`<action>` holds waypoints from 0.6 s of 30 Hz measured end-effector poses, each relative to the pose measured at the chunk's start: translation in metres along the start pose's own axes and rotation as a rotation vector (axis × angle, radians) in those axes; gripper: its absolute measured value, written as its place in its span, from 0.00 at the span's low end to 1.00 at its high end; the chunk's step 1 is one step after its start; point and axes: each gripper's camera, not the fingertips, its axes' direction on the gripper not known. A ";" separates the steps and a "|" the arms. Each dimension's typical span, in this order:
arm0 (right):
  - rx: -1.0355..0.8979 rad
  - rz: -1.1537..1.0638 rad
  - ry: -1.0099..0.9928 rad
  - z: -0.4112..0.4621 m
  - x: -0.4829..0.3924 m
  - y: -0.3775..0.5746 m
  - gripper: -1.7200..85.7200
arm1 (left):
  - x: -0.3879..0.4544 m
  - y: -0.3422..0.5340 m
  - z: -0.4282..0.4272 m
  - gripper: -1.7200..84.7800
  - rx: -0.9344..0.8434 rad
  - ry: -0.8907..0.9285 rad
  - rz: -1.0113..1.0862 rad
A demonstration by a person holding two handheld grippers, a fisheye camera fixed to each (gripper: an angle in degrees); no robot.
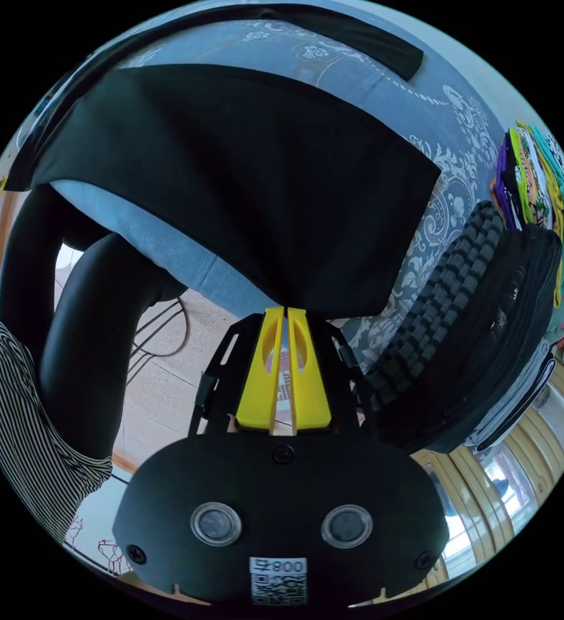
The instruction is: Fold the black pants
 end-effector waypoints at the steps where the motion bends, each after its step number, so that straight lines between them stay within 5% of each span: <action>1: -0.003 0.006 -0.005 -0.001 0.002 0.003 0.03 | -0.026 0.002 -0.008 0.12 0.023 0.024 -0.086; 8: -0.034 0.065 -0.052 0.016 0.019 0.012 0.03 | -0.137 0.021 0.008 0.10 0.071 0.485 -0.446; 18: -0.038 0.147 -0.133 0.029 0.061 0.031 0.03 | -0.153 -0.016 -0.097 0.03 0.368 0.621 -0.263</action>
